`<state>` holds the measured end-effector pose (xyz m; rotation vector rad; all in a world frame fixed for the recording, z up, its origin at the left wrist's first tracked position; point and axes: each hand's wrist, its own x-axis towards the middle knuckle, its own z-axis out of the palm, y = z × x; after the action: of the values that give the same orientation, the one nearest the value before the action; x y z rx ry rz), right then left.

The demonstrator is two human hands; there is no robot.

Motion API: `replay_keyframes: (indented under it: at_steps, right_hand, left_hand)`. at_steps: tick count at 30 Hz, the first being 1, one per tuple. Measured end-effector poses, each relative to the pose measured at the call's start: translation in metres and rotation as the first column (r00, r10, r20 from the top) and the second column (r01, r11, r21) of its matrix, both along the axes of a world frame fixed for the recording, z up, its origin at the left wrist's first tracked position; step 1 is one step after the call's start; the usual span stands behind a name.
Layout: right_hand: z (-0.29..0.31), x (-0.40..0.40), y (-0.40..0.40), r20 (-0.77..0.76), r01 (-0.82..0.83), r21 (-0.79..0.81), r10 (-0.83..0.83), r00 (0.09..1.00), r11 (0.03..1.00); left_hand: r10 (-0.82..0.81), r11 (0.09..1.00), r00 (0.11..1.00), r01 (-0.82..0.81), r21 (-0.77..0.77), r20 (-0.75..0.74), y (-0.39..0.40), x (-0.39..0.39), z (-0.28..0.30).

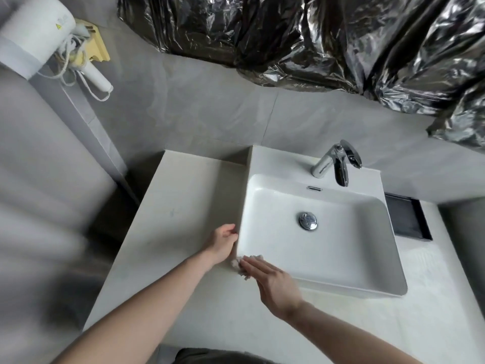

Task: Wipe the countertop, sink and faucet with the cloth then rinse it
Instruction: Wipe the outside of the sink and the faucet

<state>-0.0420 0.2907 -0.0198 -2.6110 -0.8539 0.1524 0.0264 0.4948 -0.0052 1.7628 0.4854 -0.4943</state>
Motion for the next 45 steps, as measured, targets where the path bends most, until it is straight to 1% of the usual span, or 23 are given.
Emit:
replay_keyframes:
  at_steps: [2, 4, 10, 13, 14, 15, 19, 23, 25, 27, 28, 30, 34, 35, 36, 37, 39, 40, 41, 42, 43, 44, 45]
  right_hand:
    - [-0.008, -0.016, -0.007, 0.002, 0.131, 0.091, -0.132, 0.991, 0.987]
    - [-0.010, -0.025, -0.028, 0.026, 0.252, 0.136, -0.257, 0.966, 0.958]
    - [-0.012, -0.036, -0.133, 0.059, 0.590, 0.063, -0.593, 0.803, 0.805]
    - [-0.015, -0.037, -0.133, 0.063, 0.701, 0.060, -0.703, 0.708, 0.711]
    - [-0.016, -0.037, -0.120, 0.054, 0.716, 0.077, -0.720, 0.692, 0.694]
    - [-0.017, -0.037, -0.101, 0.037, 0.707, 0.104, -0.713, 0.701, 0.700]
    - [-0.018, -0.035, -0.007, -0.019, 0.531, 0.245, -0.544, 0.839, 0.811]
    - [-0.012, -0.027, 0.057, -0.089, 0.443, 0.288, -0.437, 0.895, 0.849]
    - [-0.010, -0.027, 0.057, -0.099, 0.423, 0.308, -0.413, 0.905, 0.852]
    - [-0.011, -0.033, 0.042, -0.070, 0.393, 0.329, -0.392, 0.917, 0.859]
    - [-0.014, -0.038, 0.029, -0.051, 0.395, 0.342, -0.403, 0.914, 0.852]
    - [-0.018, -0.048, 0.002, -0.044, 0.474, 0.362, -0.493, 0.869, 0.803]
    - [-0.020, -0.058, -0.051, -0.036, 0.694, 0.392, -0.744, 0.667, 0.604]
    - [-0.020, -0.059, -0.061, -0.078, 0.749, 0.415, -0.800, 0.595, 0.516]
    - [-0.017, -0.059, -0.067, -0.179, 0.803, 0.446, -0.840, 0.513, 0.395]
    - [-0.015, -0.059, -0.069, -0.317, 0.850, 0.471, -0.854, 0.412, 0.235]
    - [-0.002, -0.056, -0.060, -0.580, 0.873, 0.471, -0.791, 0.195, -0.130]
    - [0.000, -0.054, -0.051, -0.681, 0.848, 0.438, -0.726, 0.096, -0.299]
    - [0.001, -0.053, -0.040, -0.769, 0.817, 0.372, -0.640, 0.004, -0.442]
    - [0.003, -0.053, -0.025, -0.841, 0.790, 0.288, -0.538, -0.061, -0.541]
    - [0.003, -0.053, -0.011, -0.890, 0.783, 0.199, -0.443, -0.107, -0.590]
    - [0.006, -0.053, 0.004, -0.928, 0.779, 0.113, -0.346, -0.140, -0.617]
    - [0.006, -0.052, 0.018, -0.958, 0.786, 0.032, -0.243, -0.152, -0.618]
  left_hand:
    - [-0.023, 0.998, 0.999, 0.022, 0.053, 0.023, -0.008, 0.001, -0.002]
    - [-0.063, 0.993, 0.998, 0.060, 0.105, 0.022, -0.010, 0.000, -0.006]
    - [-0.170, 0.957, 0.984, 0.154, 0.247, 0.047, -0.009, 0.003, -0.017]
    - [-0.186, 0.942, 0.982, 0.166, 0.292, 0.043, -0.012, 0.002, -0.018]
    - [-0.190, 0.937, 0.981, 0.168, 0.306, 0.046, -0.013, 0.002, -0.018]
    - [-0.191, 0.935, 0.981, 0.168, 0.313, 0.043, -0.014, 0.001, -0.016]
    - [-0.208, 0.930, 0.977, 0.185, 0.316, 0.040, -0.017, 0.001, -0.010]
    - [-0.245, 0.922, 0.968, 0.213, 0.324, 0.061, -0.018, 0.000, 0.001]
    - [-0.264, 0.919, 0.963, 0.232, 0.317, 0.060, -0.018, 0.000, 0.004]
    - [-0.283, 0.915, 0.957, 0.248, 0.319, 0.067, -0.017, 0.000, 0.002]
    - [-0.286, 0.915, 0.955, 0.249, 0.317, 0.074, -0.016, 0.001, 0.000]
    - [-0.278, 0.920, 0.958, 0.245, 0.306, 0.070, -0.016, 0.002, -0.003]
    - [-0.258, 0.922, 0.966, 0.239, 0.304, 0.025, -0.016, 0.003, -0.002]
    - [-0.256, 0.923, 0.967, 0.241, 0.299, 0.012, -0.015, 0.004, -0.004]
    - [-0.258, 0.924, 0.966, 0.244, 0.295, 0.008, -0.014, 0.004, -0.005]
    - [-0.266, 0.923, 0.964, 0.249, 0.292, 0.019, -0.014, 0.004, -0.006]
    - [-0.273, 0.925, 0.961, 0.251, 0.285, 0.041, -0.013, 0.006, -0.010]
    - [-0.269, 0.928, 0.962, 0.245, 0.283, 0.052, -0.014, 0.006, -0.011]
    - [-0.265, 0.931, 0.962, 0.238, 0.277, 0.066, -0.014, 0.006, -0.012]
    - [-0.265, 0.931, 0.962, 0.236, 0.277, 0.070, -0.016, 0.006, -0.010]
    - [-0.265, 0.931, 0.962, 0.236, 0.277, 0.072, -0.016, 0.006, -0.010]
    - [-0.266, 0.931, 0.962, 0.238, 0.278, 0.068, -0.017, 0.006, -0.008]
    - [-0.264, 0.931, 0.962, 0.237, 0.278, 0.065, -0.016, 0.006, -0.009]
